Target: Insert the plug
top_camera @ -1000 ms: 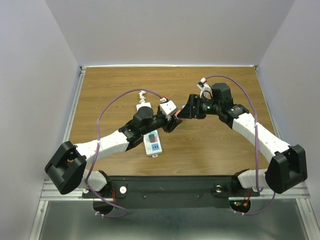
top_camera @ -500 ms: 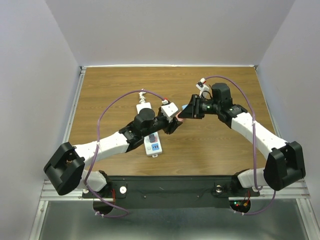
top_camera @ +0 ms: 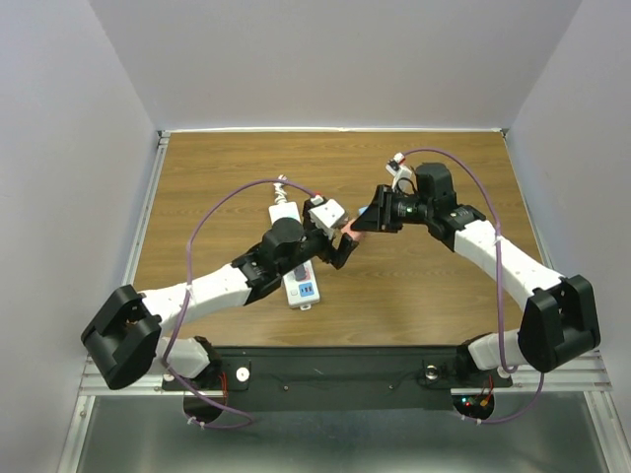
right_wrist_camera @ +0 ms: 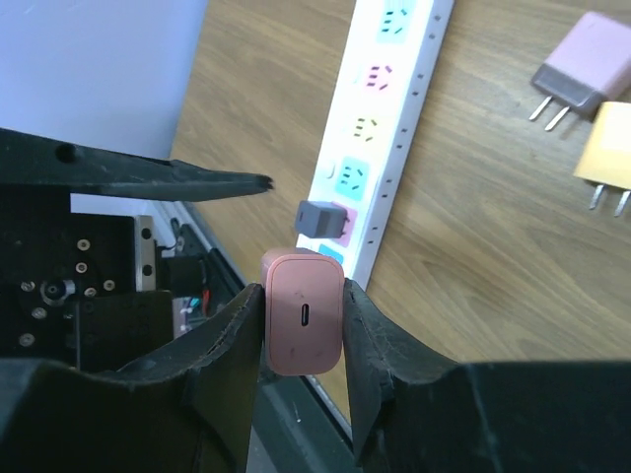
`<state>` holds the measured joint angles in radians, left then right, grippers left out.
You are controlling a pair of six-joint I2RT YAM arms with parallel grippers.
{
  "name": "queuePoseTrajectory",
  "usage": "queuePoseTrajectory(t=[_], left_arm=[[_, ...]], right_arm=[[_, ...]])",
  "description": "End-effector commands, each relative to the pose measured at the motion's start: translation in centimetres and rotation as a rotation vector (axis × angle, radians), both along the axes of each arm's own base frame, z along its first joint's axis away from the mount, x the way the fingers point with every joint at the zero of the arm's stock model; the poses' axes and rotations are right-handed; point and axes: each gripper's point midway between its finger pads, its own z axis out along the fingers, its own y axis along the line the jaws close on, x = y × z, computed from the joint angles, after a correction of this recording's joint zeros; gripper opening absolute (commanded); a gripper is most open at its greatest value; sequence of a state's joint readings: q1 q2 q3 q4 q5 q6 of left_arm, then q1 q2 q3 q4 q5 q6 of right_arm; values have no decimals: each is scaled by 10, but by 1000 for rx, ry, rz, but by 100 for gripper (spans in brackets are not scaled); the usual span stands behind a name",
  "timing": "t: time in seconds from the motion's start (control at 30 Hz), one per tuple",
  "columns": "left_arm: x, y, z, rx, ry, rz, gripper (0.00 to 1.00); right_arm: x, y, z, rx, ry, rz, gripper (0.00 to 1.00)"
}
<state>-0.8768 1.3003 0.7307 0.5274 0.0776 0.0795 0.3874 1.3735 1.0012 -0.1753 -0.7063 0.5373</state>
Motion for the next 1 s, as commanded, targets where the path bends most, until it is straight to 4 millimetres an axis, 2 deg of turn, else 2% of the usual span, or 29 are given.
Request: queuePoseTrajectory(t=[0.0, 0.1, 0.13, 0.17, 0.2, 0.23, 0.27, 0.33, 0.37, 0.4, 0.43, 0.47, 0.57, 0.6, 0.63, 0.67, 0.73, 0.8, 0.87, 0.9, 0.97], left_arm=[[6, 25, 30, -107, -38, 99, 95], [5, 42, 22, -120, -15, 133, 96], [4, 49, 29, -163, -7, 149, 96], [8, 65, 27, -187, 9, 190, 96], [11, 72, 18, -187, 31, 215, 96], [18, 86, 21, -213, 34, 275, 97], [28, 104, 12, -234, 72, 344, 97], [41, 127, -5, -219, 124, 445, 97], [50, 140, -11, -214, 145, 503, 97], [54, 145, -29, -194, 205, 544, 97], [59, 150, -34, -185, 213, 569, 97], [67, 161, -49, -175, 266, 615, 96], [73, 168, -63, -206, 325, 634, 95], [76, 176, -67, -214, 333, 654, 95], [79, 178, -71, -216, 343, 657, 94], [80, 178, -72, -219, 352, 654, 93], [85, 185, -80, -211, 364, 679, 91], [85, 182, -83, -212, 380, 654, 89], [86, 181, -90, -202, 394, 649, 88], [86, 180, -92, -203, 401, 644, 87], [86, 177, -95, -206, 417, 631, 83]], right_arm=[[32, -6, 40, -6, -167, -70, 1], [48, -8, 40, -32, -191, -102, 0], [53, -8, 42, -38, -201, -113, 0], [60, -8, 43, -49, -211, -125, 0], [63, -7, 45, -49, -219, -124, 1], [68, -8, 44, -64, -223, -145, 1], [71, -4, 45, -84, -235, -161, 0], [72, 6, 40, -129, -242, -174, 0], [79, 10, 37, -171, -262, -199, 0], [72, 25, 35, -181, -263, -173, 0], [71, 32, 32, -193, -265, -169, 0], [75, 36, 32, -210, -271, -194, 0], [71, 61, 15, -270, -268, -192, 0], [75, 65, 17, -285, -282, -220, 0], [69, 77, 15, -292, -283, -207, 0], [69, 84, 3, -314, -264, -202, 0], [67, 100, 4, -343, -287, -213, 0], [68, 106, -17, -416, -273, -223, 0], [64, 116, -20, -439, -272, -215, 0], [65, 120, -31, -457, -256, -213, 0], [65, 125, -35, -478, -256, -222, 0]])
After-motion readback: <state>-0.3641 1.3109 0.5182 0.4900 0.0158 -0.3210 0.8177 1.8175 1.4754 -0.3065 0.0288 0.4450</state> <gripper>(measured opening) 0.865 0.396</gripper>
